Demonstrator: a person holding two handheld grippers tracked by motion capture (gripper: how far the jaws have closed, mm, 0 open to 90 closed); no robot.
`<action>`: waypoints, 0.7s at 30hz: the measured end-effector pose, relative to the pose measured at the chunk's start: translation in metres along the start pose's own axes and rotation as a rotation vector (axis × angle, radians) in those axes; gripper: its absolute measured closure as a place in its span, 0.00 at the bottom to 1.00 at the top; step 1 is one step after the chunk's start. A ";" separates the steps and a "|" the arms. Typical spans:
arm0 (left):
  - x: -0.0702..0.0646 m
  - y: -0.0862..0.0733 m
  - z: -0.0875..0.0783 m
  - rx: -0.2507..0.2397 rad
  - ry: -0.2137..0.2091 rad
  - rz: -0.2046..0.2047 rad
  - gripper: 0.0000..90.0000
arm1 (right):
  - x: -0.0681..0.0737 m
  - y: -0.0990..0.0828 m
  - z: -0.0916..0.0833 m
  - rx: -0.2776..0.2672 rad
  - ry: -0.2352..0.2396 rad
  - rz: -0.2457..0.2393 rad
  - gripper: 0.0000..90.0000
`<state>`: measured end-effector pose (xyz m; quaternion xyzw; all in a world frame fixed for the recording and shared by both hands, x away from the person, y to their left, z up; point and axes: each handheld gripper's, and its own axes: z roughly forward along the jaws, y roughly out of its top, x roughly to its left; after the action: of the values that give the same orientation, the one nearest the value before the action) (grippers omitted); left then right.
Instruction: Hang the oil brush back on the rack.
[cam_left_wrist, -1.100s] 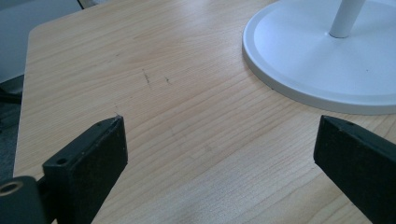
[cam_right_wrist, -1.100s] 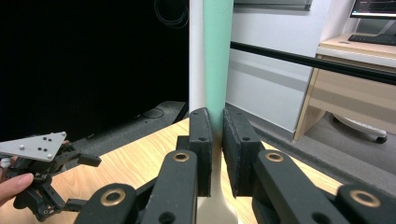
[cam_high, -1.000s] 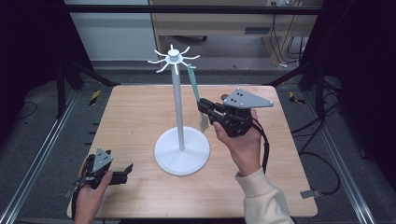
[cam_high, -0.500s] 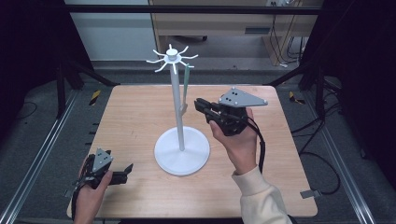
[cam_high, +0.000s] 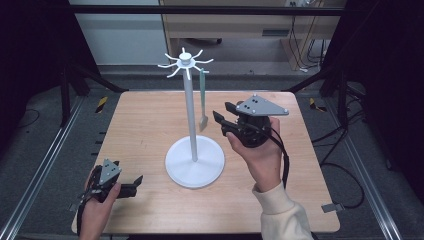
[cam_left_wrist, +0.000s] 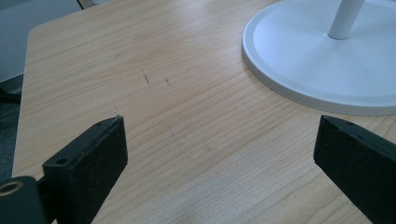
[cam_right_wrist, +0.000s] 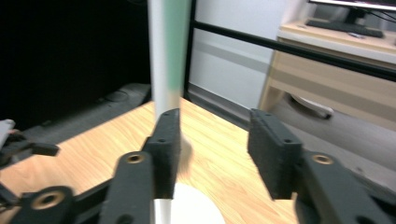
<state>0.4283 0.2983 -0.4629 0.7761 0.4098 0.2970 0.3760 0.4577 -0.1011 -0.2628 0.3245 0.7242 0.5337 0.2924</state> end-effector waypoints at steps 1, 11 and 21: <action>0.000 0.000 0.000 0.000 0.000 0.000 0.03 | 0.000 -0.001 0.000 0.006 -0.011 -0.001 0.56; -0.001 0.000 0.001 0.008 -0.012 0.006 0.03 | -0.013 -0.011 0.010 0.099 -0.118 -0.002 0.25; -0.001 0.000 0.001 0.001 -0.006 -0.001 0.03 | -0.028 -0.021 0.008 0.093 -0.142 -0.016 0.11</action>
<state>0.4288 0.2974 -0.4636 0.7770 0.4094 0.2942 0.3770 0.4775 -0.1226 -0.2827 0.3689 0.7281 0.4728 0.3320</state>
